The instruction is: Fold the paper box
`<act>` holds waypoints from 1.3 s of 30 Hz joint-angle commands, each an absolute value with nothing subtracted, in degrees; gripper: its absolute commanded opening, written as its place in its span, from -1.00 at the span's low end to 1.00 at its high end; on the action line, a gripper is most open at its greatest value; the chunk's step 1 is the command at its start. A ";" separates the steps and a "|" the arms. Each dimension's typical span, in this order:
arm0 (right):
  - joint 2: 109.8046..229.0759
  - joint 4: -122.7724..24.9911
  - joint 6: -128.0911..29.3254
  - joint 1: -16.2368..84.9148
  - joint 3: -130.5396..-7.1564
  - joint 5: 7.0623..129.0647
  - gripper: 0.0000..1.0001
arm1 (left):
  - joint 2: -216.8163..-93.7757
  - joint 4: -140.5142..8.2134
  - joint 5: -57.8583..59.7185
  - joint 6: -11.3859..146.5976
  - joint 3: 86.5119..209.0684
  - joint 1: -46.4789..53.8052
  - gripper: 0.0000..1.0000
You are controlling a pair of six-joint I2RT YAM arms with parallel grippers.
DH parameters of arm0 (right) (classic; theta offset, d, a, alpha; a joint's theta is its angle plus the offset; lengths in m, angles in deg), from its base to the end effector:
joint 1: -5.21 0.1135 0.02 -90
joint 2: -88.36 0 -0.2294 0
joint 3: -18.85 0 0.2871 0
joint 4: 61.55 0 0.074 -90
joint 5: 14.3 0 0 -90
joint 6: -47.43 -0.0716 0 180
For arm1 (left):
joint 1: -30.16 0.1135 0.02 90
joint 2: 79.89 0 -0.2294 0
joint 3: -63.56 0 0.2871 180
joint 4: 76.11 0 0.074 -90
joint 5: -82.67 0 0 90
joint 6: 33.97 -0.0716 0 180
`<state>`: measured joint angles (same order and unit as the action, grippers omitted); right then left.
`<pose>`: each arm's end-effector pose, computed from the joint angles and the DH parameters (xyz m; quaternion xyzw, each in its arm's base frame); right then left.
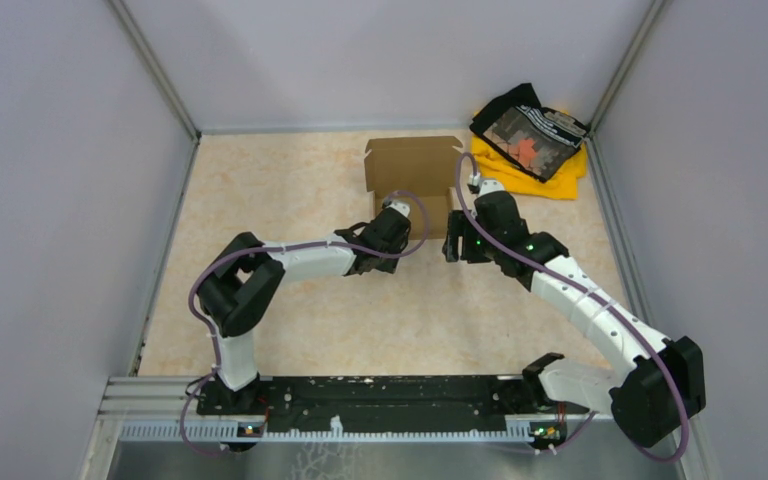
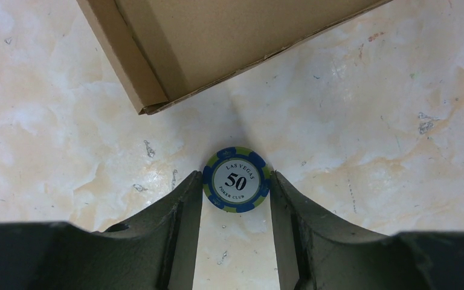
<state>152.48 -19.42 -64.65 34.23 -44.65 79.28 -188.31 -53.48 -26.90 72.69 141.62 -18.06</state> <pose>0.2765 0.1483 0.2180 -0.0429 0.9148 0.1469 0.3737 0.3013 -0.3012 0.0731 0.2022 0.9140 -0.0318 0.3504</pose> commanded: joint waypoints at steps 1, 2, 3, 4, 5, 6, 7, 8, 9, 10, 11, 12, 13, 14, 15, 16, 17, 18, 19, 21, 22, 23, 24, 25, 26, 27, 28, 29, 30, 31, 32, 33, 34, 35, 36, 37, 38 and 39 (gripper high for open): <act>150.67 -21.06 -64.09 33.42 -46.55 78.87 0.33 | -187.18 -49.33 -27.59 71.49 142.11 -17.69 -0.02; 150.70 -21.02 -64.10 33.38 -46.46 78.85 0.33 | -187.11 -49.29 -27.62 71.49 142.19 -17.70 -0.02; 150.64 -21.08 -64.15 33.34 -46.40 78.80 0.33 | -187.05 -49.22 -27.63 71.49 142.22 -17.71 -0.01; 150.59 -21.14 -64.11 33.34 -46.38 78.76 0.33 | -187.03 -49.15 -27.58 71.49 142.29 -17.68 -0.01; 150.60 -21.14 -64.10 33.34 -46.28 78.77 0.33 | -186.93 -49.17 -27.55 71.57 142.36 -17.65 -0.02; 150.59 -21.17 -64.13 33.34 -46.23 78.78 0.33 | -186.85 -49.13 -27.58 71.58 142.41 -17.67 -0.01; 150.61 -21.18 -64.08 33.34 -46.21 78.69 0.33 | -186.70 -49.11 -27.63 71.58 142.42 -17.65 -0.01; 150.56 -21.25 -64.10 33.34 -46.17 78.69 0.33 | -186.59 -49.07 -27.57 71.63 142.49 -17.73 -0.02; 150.60 -21.27 -64.17 33.34 -46.05 78.69 0.33 | -186.45 -49.10 -27.56 71.67 142.50 -17.66 -0.01; 150.62 -21.28 -64.19 33.26 -46.05 78.65 0.33 | -186.33 -49.10 -27.60 71.67 142.58 -17.65 -0.02; 150.55 -21.30 -64.19 33.25 -46.05 78.63 0.33 | -186.30 -49.02 -27.63 71.67 142.67 -17.67 -0.01; 150.46 -21.42 -64.23 33.25 -45.96 78.56 0.33 | -186.18 -49.02 -27.63 71.67 142.66 -17.67 -0.01; 150.56 -21.43 -64.19 33.25 -45.95 78.57 0.33 | -186.15 -49.03 -27.68 71.63 142.74 -17.65 -0.02; 150.62 -21.40 -64.20 33.25 -45.94 78.56 0.33 | -186.06 -49.02 -27.67 71.67 142.80 -17.69 -0.02; 150.59 -21.51 -64.25 33.24 -45.88 78.48 0.33 | -186.02 -49.09 -27.72 71.67 142.84 -17.61 -0.02; 150.54 -21.56 -64.27 33.25 -45.82 78.40 0.33 | -186.06 -49.16 -27.62 71.67 142.92 -17.58 -0.02; 150.64 -21.59 -64.21 33.23 -45.77 78.47 0.33 | -186.04 -49.16 -27.59 71.67 142.95 -17.56 -0.01; 150.60 -21.54 -64.19 33.25 -45.77 78.47 0.33 | -185.95 -49.23 -27.49 71.75 143.00 -17.56 -0.01; 150.60 -21.54 -64.19 33.17 -45.79 78.37 0.33 | -185.94 -49.32 -27.35 71.76 142.95 -17.56 -0.01; 150.61 -21.56 -64.20 33.16 -45.76 78.47 0.33 | -185.76 -49.64 -26.97 71.76 143.02 -17.49 -0.02; 150.66 -21.54 -64.19 33.10 -45.69 78.40 0.33 | -185.60 -49.80 -26.75 71.82 143.02 -17.44 -0.02; 150.63 -21.54 -64.23 33.13 -45.75 78.33 0.33 | -185.58 -49.87 -26.49 71.84 143.01 -17.33 -0.02; 150.67 -21.60 -64.19 33.09 -45.70 78.34 0.33 | -185.47 -49.96 -26.24 71.85 142.99 -17.24 -0.01; 150.72 -21.58 -64.14 33.08 -45.83 78.28 0.33 | -185.39 -50.10 -26.10 71.85 143.02 -17.24 -0.01; 150.76 -21.54 -64.10 33.07 -45.83 78.28 0.33 | -185.32 -50.20 -25.81 71.85 143.06 -17.14 -0.02; 150.76 -21.58 -64.10 33.07 -45.85 78.12 0.33 | -185.19 -50.29 -25.58 71.91 143.05 -17.06 -0.01; 150.75 -21.60 -64.10 33.00 -45.84 78.16 0.33 | -185.06 -50.40 -25.40 71.98 143.04 -17.04 -0.01; 150.76 -21.50 -64.06 32.99 -45.91 78.12 0.33 | -184.95 -50.49 -25.17 72.02 142.97 -16.97 -0.02; 150.88 -21.53 -64.02 32.94 -46.01 78.08 0.33 | -184.78 -50.82 -24.92 72.10 142.85 -16.87 -0.01; 150.86 -21.61 -64.06 32.90 -45.99 78.00 0.33 | -184.68 -51.09 -24.71 72.11 142.78 -16.79 -0.02; 150.85 -21.56 -64.03 32.90 -46.02 77.96 0.33 | -184.54 -51.23 -24.41 72.15 142.69 -16.65 -0.02; 150.93 -21.47 -63.98 32.90 -46.06 78.05 0.33 | -184.42 -51.45 -24.09 72.19 142.66 -16.60 -0.02; 150.94 -21.41 -63.94 32.90 -46.09 78.00 0.33 | -184.33 -51.55 -23.92 72.20 142.65 -16.52 -0.02; 150.95 -21.44 -63.93 32.82 -46.19 77.94 0.33 | -184.31 -51.58 -23.87 72.18 142.71 -16.49 -0.02; 150.96 -21.33 -63.88 32.81 -46.19 78.00 0.33 | -184.24 -51.58 -23.78 72.20 142.78 -16.43 -0.02; 151.01 -21.29 -63.84 32.81 -46.25 78.11 0.33 | -184.22 -51.57 -23.87 72.15 142.96 -16.43 -0.02; 151.01 -21.22 -63.81 32.72 -46.40 78.06 0.33 | -184.22 -51.48 -23.90 72.12 143.08 -16.46 -0.01; 150.99 -21.26 -63.81 32.72 -46.41 78.05 0.33 | -184.17 -51.40 -23.86 72.11 143.19 -16.47 -0.01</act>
